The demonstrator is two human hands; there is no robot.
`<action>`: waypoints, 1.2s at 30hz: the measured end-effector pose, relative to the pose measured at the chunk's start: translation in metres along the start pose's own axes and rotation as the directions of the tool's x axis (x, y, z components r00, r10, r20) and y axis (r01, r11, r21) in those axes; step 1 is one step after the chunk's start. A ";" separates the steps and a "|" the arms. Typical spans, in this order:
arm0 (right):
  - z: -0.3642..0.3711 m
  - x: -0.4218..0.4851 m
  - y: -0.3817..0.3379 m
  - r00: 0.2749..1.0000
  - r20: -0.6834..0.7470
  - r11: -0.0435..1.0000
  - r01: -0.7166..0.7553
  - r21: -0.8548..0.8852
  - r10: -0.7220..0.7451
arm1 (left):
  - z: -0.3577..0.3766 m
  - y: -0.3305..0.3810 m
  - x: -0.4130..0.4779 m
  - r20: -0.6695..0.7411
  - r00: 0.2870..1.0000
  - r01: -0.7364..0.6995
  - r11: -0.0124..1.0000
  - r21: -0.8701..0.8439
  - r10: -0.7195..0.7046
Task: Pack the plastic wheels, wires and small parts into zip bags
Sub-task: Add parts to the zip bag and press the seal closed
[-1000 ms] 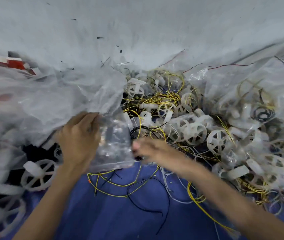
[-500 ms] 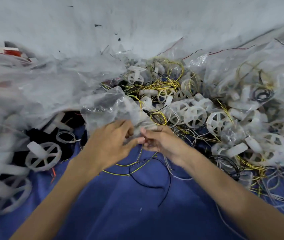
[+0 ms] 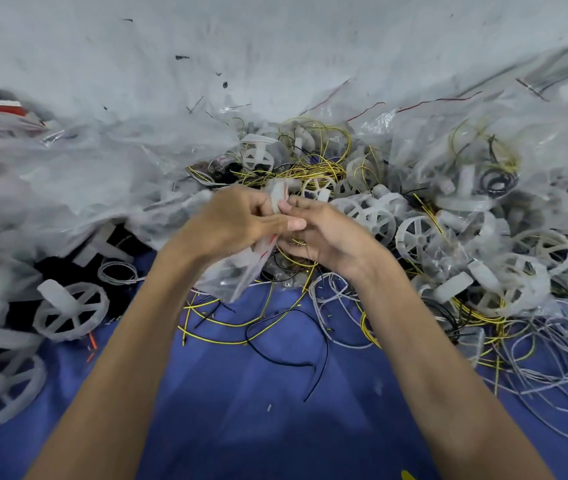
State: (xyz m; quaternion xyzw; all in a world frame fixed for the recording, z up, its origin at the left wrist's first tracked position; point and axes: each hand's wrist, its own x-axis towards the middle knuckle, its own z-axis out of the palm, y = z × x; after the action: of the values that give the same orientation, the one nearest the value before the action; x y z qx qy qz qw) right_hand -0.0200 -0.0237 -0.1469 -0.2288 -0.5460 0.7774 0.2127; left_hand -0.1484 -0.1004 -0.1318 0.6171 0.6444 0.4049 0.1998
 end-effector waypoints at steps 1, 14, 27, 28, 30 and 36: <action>-0.001 -0.001 0.001 1.000 0.008 1.000 0.003 -0.013 -0.003 | 0.000 0.002 -0.003 0.015 1.000 0.010 0.995 -0.099 -0.009; -0.015 -0.003 0.001 0.987 -0.081 0.834 0.071 -0.548 -0.137 | -0.033 0.016 -0.017 -0.232 0.971 0.111 0.964 0.241 -0.053; -0.060 -0.002 0.001 0.948 -0.176 0.713 0.069 -0.698 -0.264 | -0.033 0.022 -0.024 -0.034 0.999 0.020 0.846 0.533 -0.002; -0.065 -0.002 0.001 0.925 -0.182 0.690 0.108 -0.716 -0.334 | -0.032 0.019 -0.024 -0.057 0.998 0.065 0.835 0.547 -0.041; -0.076 0.002 0.008 0.791 -0.253 0.555 0.129 -0.822 -0.558 | -0.028 0.016 -0.022 -0.077 0.992 0.125 0.810 0.573 -0.099; -0.096 0.016 0.040 0.847 -0.304 0.029 -0.324 -0.946 -0.436 | -0.019 0.009 -0.017 -0.021 0.992 0.109 0.773 0.624 -0.122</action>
State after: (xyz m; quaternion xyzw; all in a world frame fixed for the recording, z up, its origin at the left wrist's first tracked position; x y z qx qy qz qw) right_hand 0.0202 0.0457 -0.2154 -0.4890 -0.8543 0.0644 0.1641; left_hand -0.1549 -0.1232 -0.1178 0.6119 0.7766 0.1494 0.0153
